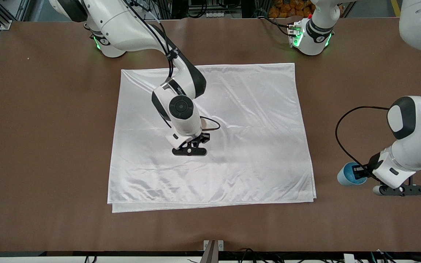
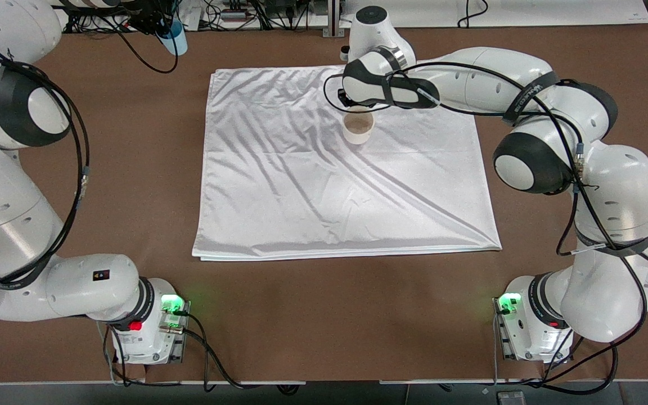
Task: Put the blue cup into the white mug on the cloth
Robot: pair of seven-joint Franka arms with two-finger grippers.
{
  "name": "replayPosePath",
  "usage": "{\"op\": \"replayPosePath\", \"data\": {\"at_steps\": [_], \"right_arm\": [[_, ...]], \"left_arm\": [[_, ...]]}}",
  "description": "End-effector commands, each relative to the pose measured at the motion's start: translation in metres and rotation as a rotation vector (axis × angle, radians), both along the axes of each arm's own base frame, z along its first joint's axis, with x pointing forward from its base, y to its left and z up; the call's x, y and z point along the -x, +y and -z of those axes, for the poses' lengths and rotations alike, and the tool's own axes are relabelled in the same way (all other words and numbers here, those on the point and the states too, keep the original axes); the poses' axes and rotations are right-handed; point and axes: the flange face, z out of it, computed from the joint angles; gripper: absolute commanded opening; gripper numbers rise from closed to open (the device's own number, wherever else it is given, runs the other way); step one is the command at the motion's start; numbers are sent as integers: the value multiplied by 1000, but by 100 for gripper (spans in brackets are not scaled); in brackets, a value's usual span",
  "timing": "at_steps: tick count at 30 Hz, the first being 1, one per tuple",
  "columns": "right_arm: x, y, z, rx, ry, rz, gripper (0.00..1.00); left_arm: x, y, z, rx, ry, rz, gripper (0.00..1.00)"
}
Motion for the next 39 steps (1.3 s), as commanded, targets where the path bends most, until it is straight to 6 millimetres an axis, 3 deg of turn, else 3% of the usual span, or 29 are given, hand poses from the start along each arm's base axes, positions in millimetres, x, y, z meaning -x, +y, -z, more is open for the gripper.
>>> {"op": "replayPosePath", "data": {"at_steps": [1, 11, 21, 24, 31, 36, 39], "right_arm": [[-3, 11, 10, -17, -15, 28, 0], [4, 21, 33, -17, -20, 40, 0], [4, 21, 55, -15, -23, 39, 2], [4, 21, 58, -16, -25, 39, 23], [4, 21, 56, -18, -27, 49, 38], [4, 22, 52, -22, -29, 71, 60], [3, 22, 49, -24, -33, 70, 64]], "left_arm": [[15, -14, -32, 5, 10, 14, 0], [25, -50, -60, 20, -10, 54, 0], [29, -66, -69, 33, -17, 53, 0], [32, -79, -73, 42, -19, 55, 0], [50, -109, -97, 50, 4, 26, 0], [68, -137, -118, 59, 15, 24, 0], [77, -149, -125, 39, 18, 44, 0]]}}
